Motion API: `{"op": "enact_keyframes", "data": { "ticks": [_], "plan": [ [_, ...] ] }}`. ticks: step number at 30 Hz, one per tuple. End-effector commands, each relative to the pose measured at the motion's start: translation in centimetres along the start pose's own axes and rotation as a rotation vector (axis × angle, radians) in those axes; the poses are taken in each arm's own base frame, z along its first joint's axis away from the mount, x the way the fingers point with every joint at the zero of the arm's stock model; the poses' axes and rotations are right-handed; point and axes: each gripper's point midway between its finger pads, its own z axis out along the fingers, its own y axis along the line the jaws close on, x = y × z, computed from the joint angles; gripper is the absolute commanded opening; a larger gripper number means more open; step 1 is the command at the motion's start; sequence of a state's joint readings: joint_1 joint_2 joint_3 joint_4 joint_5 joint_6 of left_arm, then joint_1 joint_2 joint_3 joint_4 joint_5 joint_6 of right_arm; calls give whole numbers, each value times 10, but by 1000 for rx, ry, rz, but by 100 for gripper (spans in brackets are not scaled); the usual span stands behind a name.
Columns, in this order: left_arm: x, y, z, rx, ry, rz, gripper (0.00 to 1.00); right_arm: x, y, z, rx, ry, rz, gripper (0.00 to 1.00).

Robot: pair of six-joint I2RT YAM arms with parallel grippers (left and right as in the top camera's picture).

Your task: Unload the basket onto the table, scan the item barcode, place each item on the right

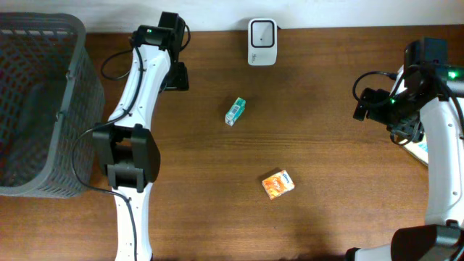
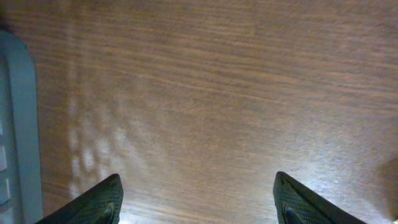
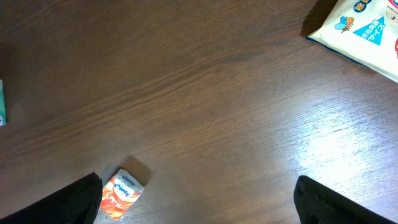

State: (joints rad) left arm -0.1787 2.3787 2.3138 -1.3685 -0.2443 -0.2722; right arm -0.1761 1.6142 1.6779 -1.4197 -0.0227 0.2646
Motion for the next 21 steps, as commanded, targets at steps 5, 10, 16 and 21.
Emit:
{"op": "enact_keyframes", "data": {
  "ticks": [5,10,16,21],
  "plan": [
    [4,9,2,-16,19,-10,80,0,-3,0,17,-3,3,99],
    [6,8,2,-16,27,-7,88,0,-3,0,17,-3,3,98],
    [9,9,2,-19,41,-4,92,0,-3,0,17,-3,3,98],
    [11,1,2,24,50,-4,95,0,-3,0,17,-2,3,98]
  ]
}}
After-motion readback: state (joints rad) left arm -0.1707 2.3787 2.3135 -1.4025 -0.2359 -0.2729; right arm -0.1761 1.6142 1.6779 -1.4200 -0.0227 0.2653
